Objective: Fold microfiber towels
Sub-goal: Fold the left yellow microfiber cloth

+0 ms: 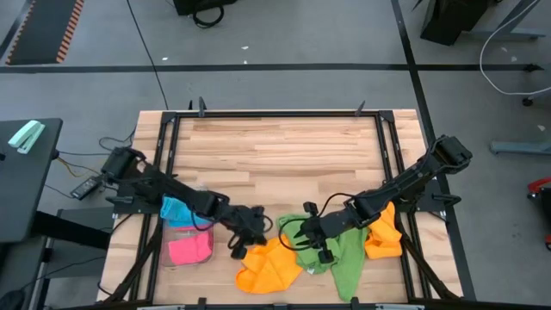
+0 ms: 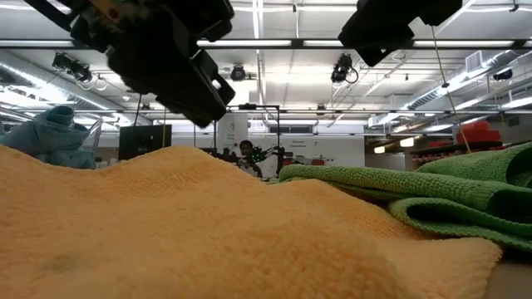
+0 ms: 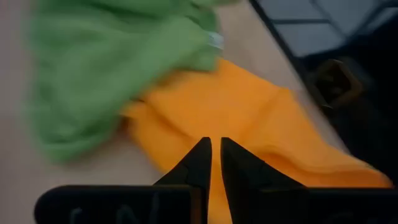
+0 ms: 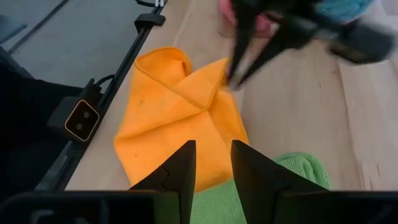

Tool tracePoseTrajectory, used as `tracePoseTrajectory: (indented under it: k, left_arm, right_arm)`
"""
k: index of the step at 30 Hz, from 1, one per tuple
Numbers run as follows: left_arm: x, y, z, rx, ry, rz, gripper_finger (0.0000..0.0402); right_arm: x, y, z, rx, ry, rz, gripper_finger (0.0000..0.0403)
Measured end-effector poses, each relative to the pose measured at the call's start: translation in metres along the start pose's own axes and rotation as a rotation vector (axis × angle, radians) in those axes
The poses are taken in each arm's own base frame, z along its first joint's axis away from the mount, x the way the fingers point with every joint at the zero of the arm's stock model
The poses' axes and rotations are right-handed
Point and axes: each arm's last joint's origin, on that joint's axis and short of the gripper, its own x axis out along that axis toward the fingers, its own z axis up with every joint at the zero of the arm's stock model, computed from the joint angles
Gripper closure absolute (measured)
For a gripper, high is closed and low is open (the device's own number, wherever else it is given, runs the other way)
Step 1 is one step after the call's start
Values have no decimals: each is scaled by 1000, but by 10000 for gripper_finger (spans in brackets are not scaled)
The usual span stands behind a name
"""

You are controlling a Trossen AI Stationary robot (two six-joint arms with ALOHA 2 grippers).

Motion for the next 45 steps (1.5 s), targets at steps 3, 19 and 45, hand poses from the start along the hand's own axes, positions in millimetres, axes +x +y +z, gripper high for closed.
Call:
tracePoseTrajectory:
  k: [3,19,45]
  left_arm:
    - [11,-3,0,-16,53,-99,359]
    - [28,-39,-3,383,98,-48,246]
    - [30,-39,10,438,-34,72,392]
  right_arm:
    - [0,0,0,12,1,-2,293]
    - [0,-1,0,11,3,-11,293]
    - [1,-5,2,-3,-15,-41,293]
